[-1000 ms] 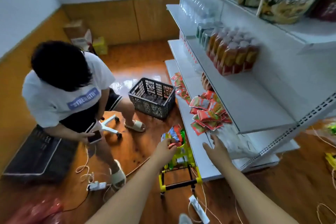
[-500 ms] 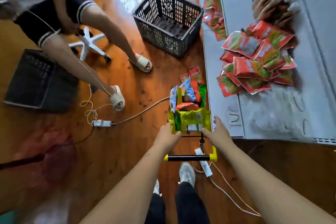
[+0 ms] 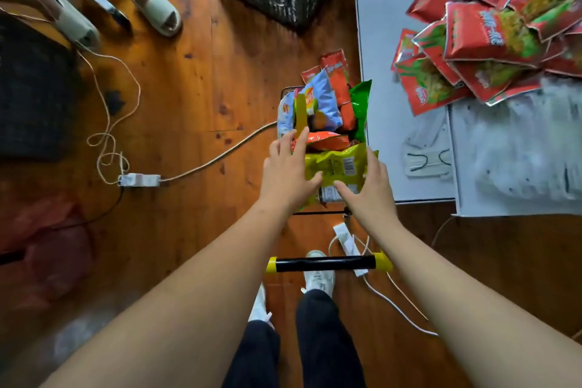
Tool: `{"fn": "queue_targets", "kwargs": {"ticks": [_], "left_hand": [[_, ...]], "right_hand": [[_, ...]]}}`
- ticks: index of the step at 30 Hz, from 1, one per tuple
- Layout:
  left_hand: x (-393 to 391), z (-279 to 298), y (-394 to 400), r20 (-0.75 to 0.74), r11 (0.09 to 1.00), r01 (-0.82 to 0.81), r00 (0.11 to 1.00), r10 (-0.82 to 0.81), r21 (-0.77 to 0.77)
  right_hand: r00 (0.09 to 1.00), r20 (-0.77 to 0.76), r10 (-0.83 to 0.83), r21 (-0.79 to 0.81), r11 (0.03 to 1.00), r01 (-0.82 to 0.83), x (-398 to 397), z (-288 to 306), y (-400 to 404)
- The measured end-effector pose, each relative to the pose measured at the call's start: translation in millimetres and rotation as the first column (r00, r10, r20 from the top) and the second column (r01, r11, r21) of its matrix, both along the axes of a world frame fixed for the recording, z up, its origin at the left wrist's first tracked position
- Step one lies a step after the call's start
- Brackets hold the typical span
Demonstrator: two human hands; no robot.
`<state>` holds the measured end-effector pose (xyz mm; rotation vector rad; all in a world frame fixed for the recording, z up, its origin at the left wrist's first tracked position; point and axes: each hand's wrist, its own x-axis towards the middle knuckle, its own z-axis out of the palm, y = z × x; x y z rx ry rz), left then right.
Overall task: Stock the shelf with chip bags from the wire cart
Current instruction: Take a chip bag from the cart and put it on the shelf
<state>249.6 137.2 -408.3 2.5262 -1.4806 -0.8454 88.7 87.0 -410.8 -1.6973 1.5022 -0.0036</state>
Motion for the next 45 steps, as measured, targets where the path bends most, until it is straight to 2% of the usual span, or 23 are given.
{"fn": "queue_targets", "kwargs": {"ticks": [5,10,12,15,18,19,20,22,23,24,25,27,29,31,33,35,36,38,40,41,42,45], "left_hand": [[-8,-9,-7,-0.148,0.994,-0.106,0.983,0.107,0.009],[-20,8,12,-0.084,0.994,-0.109,0.991,0.109,0.004],[-24,23,23,-0.120,0.994,-0.106,0.987,0.110,0.034],[-29,59,35,-0.273,0.970,-0.215,0.932,0.238,0.109],[-40,114,34,-0.342,0.934,-0.312,0.871,0.354,0.172],[-46,134,32,-0.392,0.903,-0.355,0.816,0.425,0.241],[-53,157,29,-0.480,0.852,-0.403,0.705,0.523,0.335],[-69,206,27,-0.655,0.707,-0.427,0.290,0.697,0.564],[-76,230,28,-0.709,0.692,-0.397,0.132,0.693,0.603],[-82,253,32,-0.760,0.722,-0.376,0.067,0.646,0.581],[-88,276,36,-0.812,0.778,-0.361,0.086,0.577,0.515],[-99,314,50,-0.889,0.883,-0.319,0.191,0.416,0.345],[-112,351,64,-0.919,0.937,-0.272,0.267,0.291,0.218],[-125,384,79,-0.917,0.971,-0.208,0.355,0.183,0.113],[-141,414,95,-0.911,0.993,-0.110,0.404,0.081,0.039],[-162,440,112,-0.900,0.999,0.023,0.434,-0.037,-0.031],[-175,451,120,-0.896,0.994,0.094,0.436,-0.089,-0.053],[-206,470,137,-0.888,0.963,0.253,0.415,-0.199,-0.097],[-246,486,155,-0.879,0.908,0.399,0.380,-0.289,-0.126],[-270,493,165,-0.870,0.880,0.454,0.369,-0.328,-0.140],[-294,499,176,-0.862,0.857,0.493,0.360,-0.357,-0.149],[-376,513,214,-0.832,0.799,0.579,0.352,-0.428,-0.166]], "right_hand": [[0.997,-0.020,-0.078,0.097,0.992,0.079,0,-2,5],[0.995,0.052,-0.087,0.126,0.989,0.079,-7,10,17],[0.990,0.074,-0.117,0.141,0.984,0.106,-13,25,21],[0.964,0.139,-0.229,0.162,0.965,0.206,-24,62,26],[0.919,0.241,-0.312,0.082,0.950,0.301,-34,118,34],[0.916,0.247,-0.317,0.019,0.946,0.323,-39,139,39],[0.919,0.247,-0.307,-0.067,0.941,0.332,-44,160,46],[0.945,0.238,-0.226,-0.269,0.919,0.288,-55,201,65],[0.959,0.229,-0.165,-0.354,0.904,0.240,-62,221,77],[0.971,0.218,-0.102,-0.424,0.886,0.189,-69,240,89],[0.978,0.205,-0.046,-0.492,0.859,0.144,-76,259,102],[0.989,0.149,0.013,-0.585,0.807,0.077,-91,295,130],[0.997,0.079,0.003,-0.630,0.775,0.048,-107,325,161],[0.992,0.111,-0.059,-0.653,0.748,0.117,-124,357,195],[0.948,0.231,-0.217,-0.621,0.718,0.315,-144,388,225],[0.856,0.332,-0.396,-0.562,0.645,0.517,-166,414,251],[0.787,0.398,-0.471,-0.475,0.628,0.616,-177,427,261],[0.574,0.577,-0.582,-0.217,0.568,0.794,-205,455,282],[0.353,0.696,-0.625,0.002,0.493,0.870,-239,476,305],[0.285,0.719,-0.634,0.068,0.471,0.879,-258,487,319],[0.264,0.723,-0.638,0.085,0.462,0.883,-279,494,335],[0.289,0.682,-0.672,0.007,0.402,0.916,-350,502,385]]}}
